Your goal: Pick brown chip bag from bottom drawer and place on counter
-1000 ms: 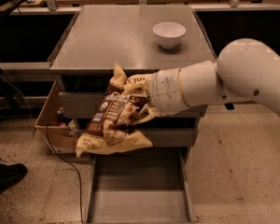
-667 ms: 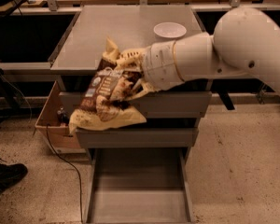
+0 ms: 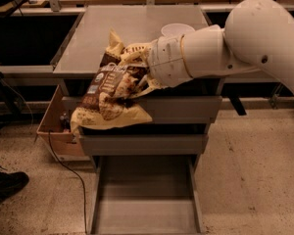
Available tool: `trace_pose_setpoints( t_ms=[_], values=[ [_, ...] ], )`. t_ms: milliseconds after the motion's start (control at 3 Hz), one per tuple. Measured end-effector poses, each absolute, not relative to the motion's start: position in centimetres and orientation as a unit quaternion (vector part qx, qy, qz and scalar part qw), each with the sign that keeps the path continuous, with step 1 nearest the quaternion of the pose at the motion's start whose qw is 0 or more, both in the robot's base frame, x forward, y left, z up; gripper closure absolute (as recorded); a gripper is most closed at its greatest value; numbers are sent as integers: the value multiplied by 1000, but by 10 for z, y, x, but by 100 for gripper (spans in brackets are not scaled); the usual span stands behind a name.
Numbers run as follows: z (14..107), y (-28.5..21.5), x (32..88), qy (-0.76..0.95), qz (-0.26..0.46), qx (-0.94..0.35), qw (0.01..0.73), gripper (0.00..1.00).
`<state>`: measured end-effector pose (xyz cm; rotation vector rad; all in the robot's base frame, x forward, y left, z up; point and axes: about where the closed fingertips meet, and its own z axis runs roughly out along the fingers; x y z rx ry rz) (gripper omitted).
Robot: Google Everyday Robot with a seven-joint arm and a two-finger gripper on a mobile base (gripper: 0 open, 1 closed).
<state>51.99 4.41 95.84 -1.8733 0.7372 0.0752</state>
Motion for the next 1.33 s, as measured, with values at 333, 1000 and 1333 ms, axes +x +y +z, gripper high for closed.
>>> trace_pose_setpoints(
  t_ms=[333,1000,1333],
  values=[
    [954,56,543,303,13,-791,532,100],
    [926,103,665,291,-55,-807,512,100],
    [917,121,719,283,-71,-813,504,100]
  ],
)
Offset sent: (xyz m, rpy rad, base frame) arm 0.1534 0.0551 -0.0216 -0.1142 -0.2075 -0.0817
